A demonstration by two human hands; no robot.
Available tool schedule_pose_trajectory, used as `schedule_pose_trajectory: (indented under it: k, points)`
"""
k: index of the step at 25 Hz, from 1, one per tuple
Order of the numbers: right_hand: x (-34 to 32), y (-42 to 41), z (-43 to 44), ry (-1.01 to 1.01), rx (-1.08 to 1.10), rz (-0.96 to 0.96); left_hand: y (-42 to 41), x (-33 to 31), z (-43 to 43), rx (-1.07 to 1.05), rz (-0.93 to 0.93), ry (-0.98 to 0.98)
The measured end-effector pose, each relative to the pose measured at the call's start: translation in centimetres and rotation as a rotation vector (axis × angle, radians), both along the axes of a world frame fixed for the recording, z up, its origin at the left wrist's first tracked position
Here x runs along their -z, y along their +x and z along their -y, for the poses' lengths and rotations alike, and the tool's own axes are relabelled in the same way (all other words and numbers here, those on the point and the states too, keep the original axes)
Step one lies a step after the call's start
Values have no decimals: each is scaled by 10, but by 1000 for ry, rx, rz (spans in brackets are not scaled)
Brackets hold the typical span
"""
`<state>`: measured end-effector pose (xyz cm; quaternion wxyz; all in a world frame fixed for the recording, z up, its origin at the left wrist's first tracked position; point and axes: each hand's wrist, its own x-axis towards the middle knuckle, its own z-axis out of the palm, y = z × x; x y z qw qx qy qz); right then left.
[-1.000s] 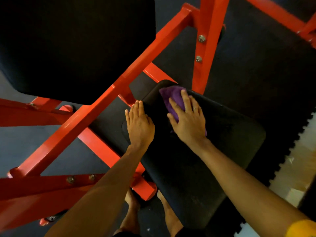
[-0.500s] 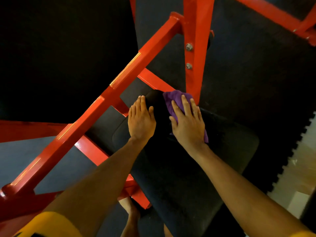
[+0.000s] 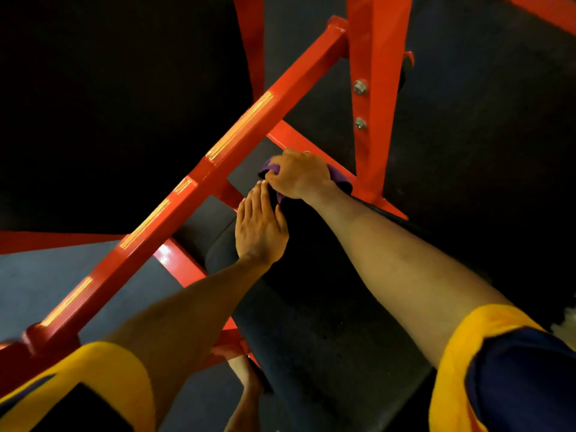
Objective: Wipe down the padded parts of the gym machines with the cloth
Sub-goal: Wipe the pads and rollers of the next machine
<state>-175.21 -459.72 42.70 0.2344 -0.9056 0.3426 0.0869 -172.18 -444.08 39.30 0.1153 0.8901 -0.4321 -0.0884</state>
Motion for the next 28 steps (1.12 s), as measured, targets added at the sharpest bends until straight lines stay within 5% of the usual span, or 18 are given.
schedule_pose_trajectory:
  k: [9, 18, 23, 28]
  points:
    - [-21, -121, -22, -106, 433, -56, -4, -1, 0, -18, 3, 31]
    - [-2, -25, -55, -129, 297, 7, 5, 6, -5, 36, -49, -11]
    - [2, -96, -71, -226, 543, 49, -1, 2, -1, -7, -49, -29]
    - [-4, -62, -97, -204, 686, 3, 5, 6, -4, 37, -46, -51]
